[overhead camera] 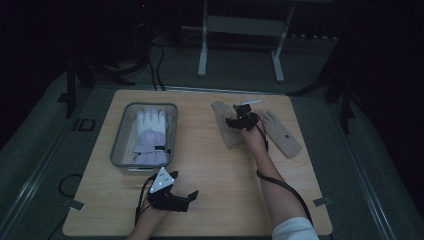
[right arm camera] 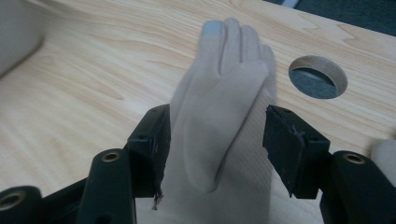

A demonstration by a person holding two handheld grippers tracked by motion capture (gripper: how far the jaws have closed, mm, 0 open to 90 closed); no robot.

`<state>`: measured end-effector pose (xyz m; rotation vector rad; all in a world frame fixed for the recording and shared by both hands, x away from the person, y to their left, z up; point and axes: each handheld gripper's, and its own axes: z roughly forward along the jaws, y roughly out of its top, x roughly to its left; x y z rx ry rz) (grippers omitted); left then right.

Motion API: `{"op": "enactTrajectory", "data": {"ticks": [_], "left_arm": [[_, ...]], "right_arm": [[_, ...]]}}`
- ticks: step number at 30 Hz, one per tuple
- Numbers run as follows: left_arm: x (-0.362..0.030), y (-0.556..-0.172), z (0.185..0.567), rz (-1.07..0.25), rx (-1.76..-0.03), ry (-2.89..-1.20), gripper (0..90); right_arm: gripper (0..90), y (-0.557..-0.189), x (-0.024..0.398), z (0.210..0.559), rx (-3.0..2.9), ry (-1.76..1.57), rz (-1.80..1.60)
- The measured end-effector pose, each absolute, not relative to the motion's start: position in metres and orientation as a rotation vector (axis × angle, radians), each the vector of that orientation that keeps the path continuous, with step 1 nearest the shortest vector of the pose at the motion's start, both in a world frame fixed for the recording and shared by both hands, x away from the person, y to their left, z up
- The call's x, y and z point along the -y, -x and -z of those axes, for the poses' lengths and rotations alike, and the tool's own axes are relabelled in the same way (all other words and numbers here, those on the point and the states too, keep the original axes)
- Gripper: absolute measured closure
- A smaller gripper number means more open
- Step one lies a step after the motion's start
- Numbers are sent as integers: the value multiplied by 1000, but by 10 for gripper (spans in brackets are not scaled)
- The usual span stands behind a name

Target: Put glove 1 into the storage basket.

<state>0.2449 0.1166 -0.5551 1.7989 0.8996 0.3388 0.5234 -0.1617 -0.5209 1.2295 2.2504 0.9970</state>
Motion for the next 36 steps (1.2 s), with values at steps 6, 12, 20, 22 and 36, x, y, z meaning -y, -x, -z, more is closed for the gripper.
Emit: {"op": "enactTrajectory", "data": {"ticks": [6, 12, 20, 22, 36], "left_arm": [[-113, -244, 558, -324, -890, -1799, 5], [-110, -243, 557, -326, -880, -1794, 5], [-109, -242, 558, -332, -886, -1794, 5], [-108, -242, 558, -332, -883, -1798, 5], [-110, -243, 558, -338, -908, -1791, 5]], "right_arm": [[392, -535, 157, 532, -2252, -1261, -947], [390, -539, 150, 547, -2286, -1285, -914], [753, -531, 137, 551, -2266, -1261, -812], [804, -529, 135, 549, -2258, -1297, -797], [819, -494, 142, 505, -2155, -1412, -944]]}}
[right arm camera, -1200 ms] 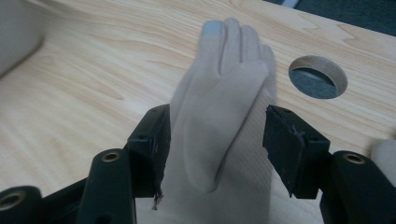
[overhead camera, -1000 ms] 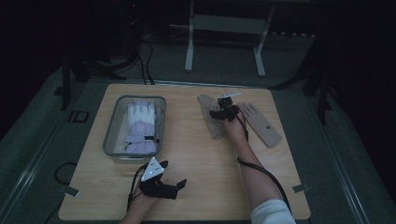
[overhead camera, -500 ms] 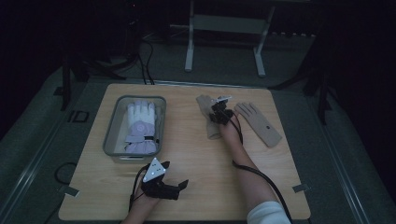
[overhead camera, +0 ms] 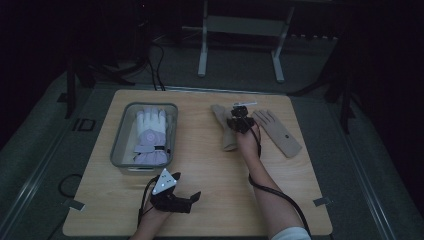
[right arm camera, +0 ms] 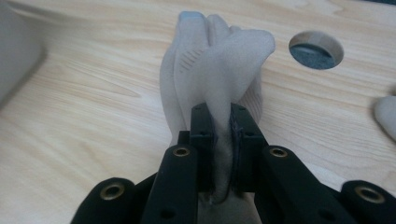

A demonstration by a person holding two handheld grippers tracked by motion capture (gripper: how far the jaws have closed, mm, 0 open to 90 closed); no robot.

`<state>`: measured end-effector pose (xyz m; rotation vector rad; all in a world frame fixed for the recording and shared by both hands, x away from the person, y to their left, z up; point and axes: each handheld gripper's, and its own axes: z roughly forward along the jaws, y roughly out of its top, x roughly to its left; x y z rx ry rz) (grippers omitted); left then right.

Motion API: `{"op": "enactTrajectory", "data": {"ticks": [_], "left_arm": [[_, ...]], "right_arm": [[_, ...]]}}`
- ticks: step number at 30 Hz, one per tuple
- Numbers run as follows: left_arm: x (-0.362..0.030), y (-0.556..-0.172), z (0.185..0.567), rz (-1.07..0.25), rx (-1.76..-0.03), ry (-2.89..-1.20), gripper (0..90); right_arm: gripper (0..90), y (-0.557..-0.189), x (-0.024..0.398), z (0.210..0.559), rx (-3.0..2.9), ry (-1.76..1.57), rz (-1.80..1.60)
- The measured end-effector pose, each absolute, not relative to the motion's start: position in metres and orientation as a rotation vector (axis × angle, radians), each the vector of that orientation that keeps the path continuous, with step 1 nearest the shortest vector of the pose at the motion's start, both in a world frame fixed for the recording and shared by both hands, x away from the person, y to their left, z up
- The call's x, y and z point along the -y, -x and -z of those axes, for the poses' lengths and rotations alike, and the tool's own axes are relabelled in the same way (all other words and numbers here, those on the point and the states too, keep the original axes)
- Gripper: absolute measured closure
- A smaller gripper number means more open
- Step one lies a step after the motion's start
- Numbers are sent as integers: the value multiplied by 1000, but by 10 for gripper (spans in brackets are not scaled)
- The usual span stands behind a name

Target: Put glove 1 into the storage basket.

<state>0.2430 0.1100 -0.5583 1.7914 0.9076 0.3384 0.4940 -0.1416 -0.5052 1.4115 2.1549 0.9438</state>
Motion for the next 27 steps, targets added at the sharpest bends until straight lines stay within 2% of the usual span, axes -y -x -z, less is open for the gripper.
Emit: {"op": "enactTrajectory", "data": {"ticks": [10, 27], "left_arm": [[-109, -241, 554, -380, -892, -1778, 5], [-109, -240, 553, -418, -902, -1763, 5]], "right_arm": [[819, -442, 152, 473, -2062, -1382, -999], [818, -357, 176, 482, -1934, -1466, -1034]]}}
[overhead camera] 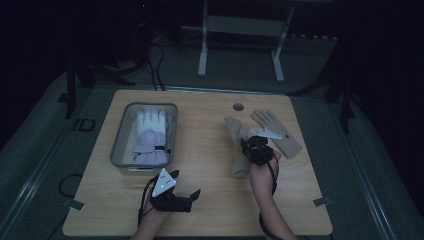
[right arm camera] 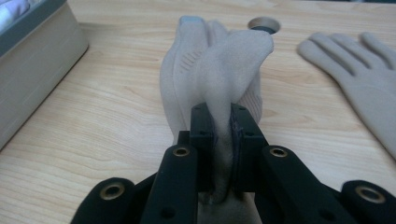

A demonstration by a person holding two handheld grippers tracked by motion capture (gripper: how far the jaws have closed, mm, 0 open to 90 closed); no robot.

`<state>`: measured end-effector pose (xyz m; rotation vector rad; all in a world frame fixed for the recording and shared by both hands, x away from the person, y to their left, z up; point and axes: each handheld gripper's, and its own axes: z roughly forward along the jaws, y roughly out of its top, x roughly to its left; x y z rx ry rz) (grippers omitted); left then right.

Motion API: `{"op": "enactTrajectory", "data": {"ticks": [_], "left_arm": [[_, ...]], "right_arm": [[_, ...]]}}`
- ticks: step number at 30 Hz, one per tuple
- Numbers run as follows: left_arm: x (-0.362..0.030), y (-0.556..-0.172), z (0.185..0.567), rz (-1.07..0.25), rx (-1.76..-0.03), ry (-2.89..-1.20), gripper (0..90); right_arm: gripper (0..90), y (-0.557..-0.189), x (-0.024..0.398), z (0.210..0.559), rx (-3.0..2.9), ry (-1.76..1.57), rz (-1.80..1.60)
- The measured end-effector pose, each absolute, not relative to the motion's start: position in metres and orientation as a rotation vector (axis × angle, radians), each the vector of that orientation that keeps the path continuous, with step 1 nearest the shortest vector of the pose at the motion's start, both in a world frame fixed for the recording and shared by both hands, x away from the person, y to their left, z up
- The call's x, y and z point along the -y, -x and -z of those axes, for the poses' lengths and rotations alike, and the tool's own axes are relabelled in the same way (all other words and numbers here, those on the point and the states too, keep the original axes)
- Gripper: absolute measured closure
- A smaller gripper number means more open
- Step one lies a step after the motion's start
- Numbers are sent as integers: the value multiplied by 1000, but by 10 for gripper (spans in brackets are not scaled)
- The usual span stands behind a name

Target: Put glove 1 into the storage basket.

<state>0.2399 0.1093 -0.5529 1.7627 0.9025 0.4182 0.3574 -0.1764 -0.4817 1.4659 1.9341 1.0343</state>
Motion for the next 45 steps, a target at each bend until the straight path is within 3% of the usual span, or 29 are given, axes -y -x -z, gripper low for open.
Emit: {"op": "enactTrajectory", "data": {"ticks": [12, 18, 23, 31, 45], "left_arm": [[-110, -240, 552, -425, -900, -1772, 5], [-109, -240, 554, -424, -903, -1776, 4], [-110, -240, 554, -423, -907, -1769, 4], [-110, -241, 554, -404, -915, -1776, 4], [-109, -242, 557, -379, -914, -1778, 4]], "right_arm": [[786, -346, 166, 544, -2036, -1609, -988], [534, -345, 158, 557, -2075, -1574, -1007], [446, -344, 157, 553, -2076, -1536, -1040], [178, -349, 171, 542, -2204, -1510, -1119], [178, -367, 230, 506, -2263, -1285, -1156]]}}
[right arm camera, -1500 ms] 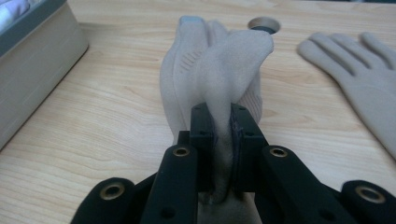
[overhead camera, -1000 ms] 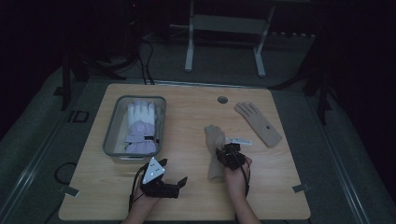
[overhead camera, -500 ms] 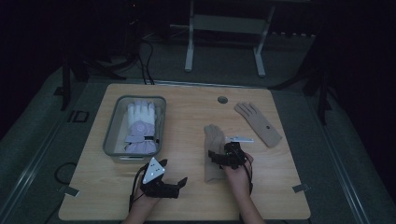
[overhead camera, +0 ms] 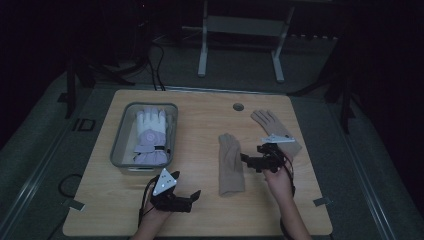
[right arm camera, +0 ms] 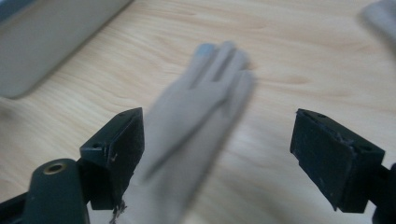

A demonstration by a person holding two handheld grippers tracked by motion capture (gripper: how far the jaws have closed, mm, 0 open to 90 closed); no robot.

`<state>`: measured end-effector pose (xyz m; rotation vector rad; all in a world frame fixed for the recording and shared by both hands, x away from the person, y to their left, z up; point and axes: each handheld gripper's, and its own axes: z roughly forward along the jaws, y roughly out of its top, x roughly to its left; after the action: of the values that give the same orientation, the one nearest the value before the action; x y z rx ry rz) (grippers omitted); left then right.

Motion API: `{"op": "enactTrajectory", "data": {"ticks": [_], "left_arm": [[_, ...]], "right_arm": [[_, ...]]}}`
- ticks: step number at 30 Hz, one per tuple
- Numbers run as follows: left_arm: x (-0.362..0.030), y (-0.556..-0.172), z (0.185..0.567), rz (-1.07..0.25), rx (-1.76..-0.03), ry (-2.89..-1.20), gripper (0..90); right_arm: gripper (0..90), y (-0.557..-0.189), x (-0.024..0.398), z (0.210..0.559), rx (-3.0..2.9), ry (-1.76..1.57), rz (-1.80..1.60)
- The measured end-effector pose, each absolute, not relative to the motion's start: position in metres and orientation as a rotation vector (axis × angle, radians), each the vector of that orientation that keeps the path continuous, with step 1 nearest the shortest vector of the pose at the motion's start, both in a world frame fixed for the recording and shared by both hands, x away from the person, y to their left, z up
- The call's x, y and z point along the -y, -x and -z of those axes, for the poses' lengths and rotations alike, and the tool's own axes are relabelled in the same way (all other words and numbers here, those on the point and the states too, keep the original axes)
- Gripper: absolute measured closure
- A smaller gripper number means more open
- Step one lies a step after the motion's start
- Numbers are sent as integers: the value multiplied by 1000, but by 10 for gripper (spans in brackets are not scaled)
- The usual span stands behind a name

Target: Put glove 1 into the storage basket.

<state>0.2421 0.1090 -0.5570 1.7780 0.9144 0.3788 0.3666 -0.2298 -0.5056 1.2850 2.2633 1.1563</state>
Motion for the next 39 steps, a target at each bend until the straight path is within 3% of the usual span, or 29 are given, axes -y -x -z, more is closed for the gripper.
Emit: {"op": "enactTrajectory", "data": {"ticks": [7, 9, 17, 21, 22, 29, 39], "left_arm": [[-108, -242, 559, -363, -896, -1780, 4], [-110, -242, 559, -369, -898, -1776, 5], [-111, -242, 559, -371, -901, -1773, 4], [-112, -242, 559, -372, -901, -1773, 5], [-112, -242, 559, -371, -898, -1775, 4], [-113, -243, 560, -368, -896, -1781, 5], [-110, -243, 559, -365, -871, -1806, 4]], "right_arm": [[181, -375, 264, 490, -2252, -1219, -1234], [134, -379, 275, 486, -2281, -1232, -1183], [114, -392, 298, 486, -2240, -1290, -1182], [156, -403, 307, 489, -2256, -1258, -1131], [239, -409, 314, 490, -2240, -1227, -1099], [374, -435, 332, 488, -2223, -1212, -1068], [463, -480, 340, 491, -2209, -1233, -986]]}}
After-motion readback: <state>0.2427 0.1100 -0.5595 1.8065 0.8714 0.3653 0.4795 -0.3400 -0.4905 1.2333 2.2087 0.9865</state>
